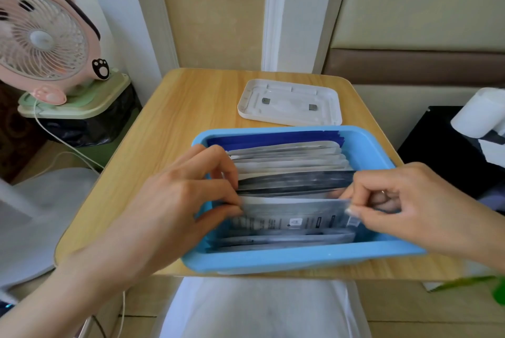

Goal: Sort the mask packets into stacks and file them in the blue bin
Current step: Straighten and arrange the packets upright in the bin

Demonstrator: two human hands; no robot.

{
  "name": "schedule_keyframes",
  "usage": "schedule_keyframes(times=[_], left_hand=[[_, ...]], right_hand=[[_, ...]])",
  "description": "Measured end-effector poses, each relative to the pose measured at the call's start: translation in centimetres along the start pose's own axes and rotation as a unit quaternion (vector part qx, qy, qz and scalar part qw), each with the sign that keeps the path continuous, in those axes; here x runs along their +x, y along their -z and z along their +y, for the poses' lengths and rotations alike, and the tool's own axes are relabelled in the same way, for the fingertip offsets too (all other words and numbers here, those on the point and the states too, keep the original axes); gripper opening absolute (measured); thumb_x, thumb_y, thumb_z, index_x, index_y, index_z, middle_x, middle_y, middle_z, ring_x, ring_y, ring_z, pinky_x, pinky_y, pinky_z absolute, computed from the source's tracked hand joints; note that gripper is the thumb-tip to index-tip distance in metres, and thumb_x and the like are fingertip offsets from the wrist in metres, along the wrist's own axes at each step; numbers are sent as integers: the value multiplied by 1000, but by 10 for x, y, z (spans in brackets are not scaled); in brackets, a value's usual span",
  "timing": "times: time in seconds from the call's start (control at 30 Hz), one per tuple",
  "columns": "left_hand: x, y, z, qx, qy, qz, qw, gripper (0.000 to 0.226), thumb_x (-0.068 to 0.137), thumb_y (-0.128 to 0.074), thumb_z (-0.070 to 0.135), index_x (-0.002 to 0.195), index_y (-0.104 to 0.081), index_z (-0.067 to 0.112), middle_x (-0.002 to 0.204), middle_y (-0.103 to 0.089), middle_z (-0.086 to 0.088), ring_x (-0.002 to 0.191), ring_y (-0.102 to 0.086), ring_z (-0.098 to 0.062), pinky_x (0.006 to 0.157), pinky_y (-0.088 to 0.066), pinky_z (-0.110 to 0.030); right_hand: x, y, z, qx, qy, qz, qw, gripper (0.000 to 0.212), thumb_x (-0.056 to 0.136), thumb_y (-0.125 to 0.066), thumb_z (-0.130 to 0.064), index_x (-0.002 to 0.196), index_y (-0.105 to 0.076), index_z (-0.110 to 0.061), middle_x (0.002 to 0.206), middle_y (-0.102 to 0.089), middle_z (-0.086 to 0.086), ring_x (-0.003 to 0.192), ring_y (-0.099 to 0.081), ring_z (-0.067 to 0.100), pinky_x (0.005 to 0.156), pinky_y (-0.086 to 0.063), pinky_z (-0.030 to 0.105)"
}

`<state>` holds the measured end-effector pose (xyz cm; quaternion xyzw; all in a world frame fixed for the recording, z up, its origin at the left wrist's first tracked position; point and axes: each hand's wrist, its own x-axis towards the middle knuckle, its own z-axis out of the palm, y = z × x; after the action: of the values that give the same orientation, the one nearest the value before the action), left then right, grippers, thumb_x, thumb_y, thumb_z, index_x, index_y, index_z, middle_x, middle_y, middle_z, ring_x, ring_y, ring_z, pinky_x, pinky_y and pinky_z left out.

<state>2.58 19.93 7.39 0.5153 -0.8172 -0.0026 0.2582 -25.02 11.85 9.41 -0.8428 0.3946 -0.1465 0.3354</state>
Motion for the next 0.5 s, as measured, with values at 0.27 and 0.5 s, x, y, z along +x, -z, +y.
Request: schedule_keyframes(times=[0.27,0.5], left_hand=[[4,3,2,11,-96,-40,994,19,86,-55,32,77,-70,24,93,-53,12,82,-44,-3,74,-37,-22],[7,6,3,26,-133,-110,985,23,86,-50,26,83,-72,32,101,-48,12,86,-40,-6,70,-37,-26]], right_hand=[[-1,5,-6,15,12,-57,998,14,78,-74,-14,72,-69,-25,89,-73,-7,87,-69,0,81,-55,26],[8,-9,-13,-123,42,-14,991,12,79,-68,-38,91,-68,-42,82,-71,-21,78,-64,-1,71,-52,25]])
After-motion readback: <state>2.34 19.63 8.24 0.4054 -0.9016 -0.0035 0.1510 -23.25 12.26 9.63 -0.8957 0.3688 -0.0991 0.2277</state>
